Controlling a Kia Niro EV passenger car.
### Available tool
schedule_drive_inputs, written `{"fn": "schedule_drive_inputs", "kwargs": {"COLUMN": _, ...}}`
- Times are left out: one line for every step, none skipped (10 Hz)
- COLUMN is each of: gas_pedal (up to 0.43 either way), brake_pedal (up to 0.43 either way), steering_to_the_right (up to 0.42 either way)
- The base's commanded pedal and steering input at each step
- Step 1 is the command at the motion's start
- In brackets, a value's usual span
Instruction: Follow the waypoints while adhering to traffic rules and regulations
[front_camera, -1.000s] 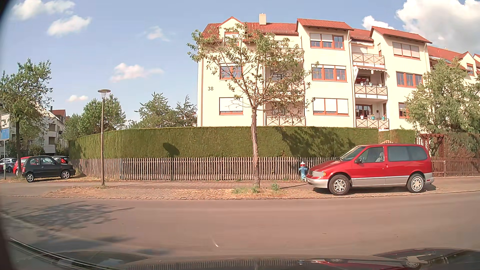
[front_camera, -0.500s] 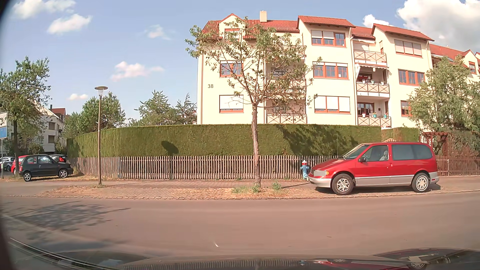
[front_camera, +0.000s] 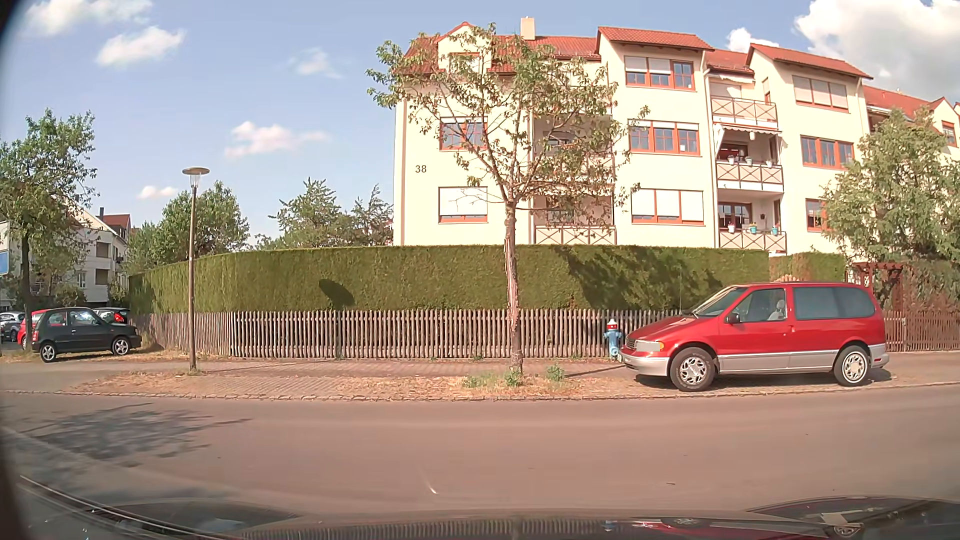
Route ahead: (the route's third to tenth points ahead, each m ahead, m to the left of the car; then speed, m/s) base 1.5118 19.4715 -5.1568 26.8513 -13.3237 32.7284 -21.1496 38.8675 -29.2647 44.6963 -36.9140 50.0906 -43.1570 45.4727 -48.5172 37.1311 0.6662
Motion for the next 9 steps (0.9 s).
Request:
{"fn": "schedule_drive_inputs", "kwargs": {"gas_pedal": 0.000, "brake_pedal": 0.165, "steering_to_the_right": -0.025}}
{"fn": "schedule_drive_inputs", "kwargs": {"gas_pedal": 0.000, "brake_pedal": 0.165, "steering_to_the_right": -0.025}}
{"fn": "schedule_drive_inputs", "kwargs": {"gas_pedal": 0.000, "brake_pedal": 0.165, "steering_to_the_right": -0.025}}
{"fn": "schedule_drive_inputs", "kwargs": {"gas_pedal": 0.000, "brake_pedal": 0.177, "steering_to_the_right": -0.025}}
{"fn": "schedule_drive_inputs", "kwargs": {"gas_pedal": 0.000, "brake_pedal": 0.177, "steering_to_the_right": -0.025}}
{"fn": "schedule_drive_inputs", "kwargs": {"gas_pedal": 0.000, "brake_pedal": 0.177, "steering_to_the_right": -0.025}}
{"fn": "schedule_drive_inputs", "kwargs": {"gas_pedal": 0.000, "brake_pedal": 0.177, "steering_to_the_right": -0.025}}
{"fn": "schedule_drive_inputs", "kwargs": {"gas_pedal": 0.000, "brake_pedal": 0.177, "steering_to_the_right": -0.025}}
{"fn": "schedule_drive_inputs", "kwargs": {"gas_pedal": 0.000, "brake_pedal": 0.177, "steering_to_the_right": -0.025}}
